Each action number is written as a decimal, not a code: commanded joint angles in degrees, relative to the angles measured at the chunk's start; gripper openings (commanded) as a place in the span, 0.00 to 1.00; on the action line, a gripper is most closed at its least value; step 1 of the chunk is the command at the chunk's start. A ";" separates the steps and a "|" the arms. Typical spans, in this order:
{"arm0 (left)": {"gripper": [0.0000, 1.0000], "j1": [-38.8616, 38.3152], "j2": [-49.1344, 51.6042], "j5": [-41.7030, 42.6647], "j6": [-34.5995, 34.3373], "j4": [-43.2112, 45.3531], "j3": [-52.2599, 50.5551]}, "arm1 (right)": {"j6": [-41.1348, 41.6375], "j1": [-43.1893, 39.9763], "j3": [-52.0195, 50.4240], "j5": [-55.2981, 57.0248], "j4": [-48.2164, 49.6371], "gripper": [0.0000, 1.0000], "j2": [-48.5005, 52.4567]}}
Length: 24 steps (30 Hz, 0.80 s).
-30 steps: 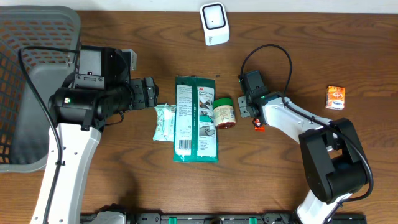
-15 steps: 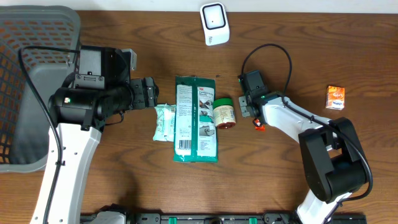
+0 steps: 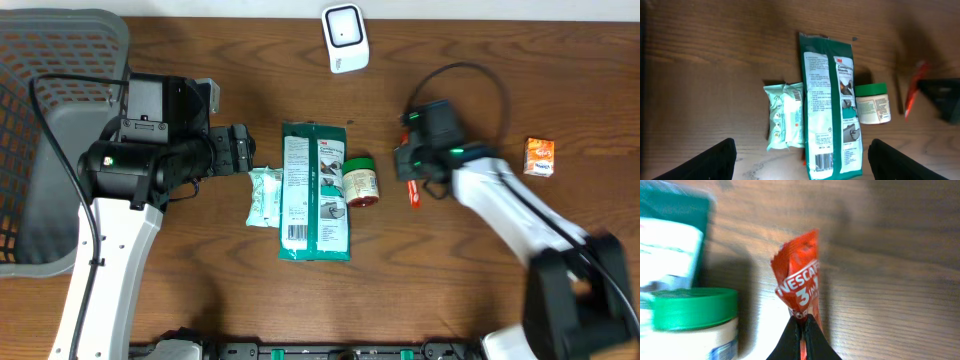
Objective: Scan the item barcode
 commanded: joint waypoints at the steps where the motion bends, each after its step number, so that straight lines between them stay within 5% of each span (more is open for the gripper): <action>1: 0.84 0.09 -0.04 -0.57 -0.07 0.00 0.74 | 1.70 -6.32 0.76 -17.73 -2.23 0.01 -3.37; 11: 0.85 0.09 -0.04 -0.57 -0.09 -0.02 0.74 | -3.28 -16.41 -1.64 -35.45 -2.38 0.01 4.76; 13: 0.84 0.09 -0.04 -0.57 -0.07 -0.02 0.74 | -3.26 -16.72 -1.64 -34.86 -0.79 0.19 6.91; 19: 0.85 0.09 -0.04 -0.57 -0.07 -0.02 0.74 | -1.03 -11.89 -1.64 -19.43 3.06 0.46 8.92; 24: 0.84 0.09 -0.04 -0.57 -0.07 -0.02 0.74 | -0.20 -4.76 -1.64 -3.10 5.92 0.46 8.92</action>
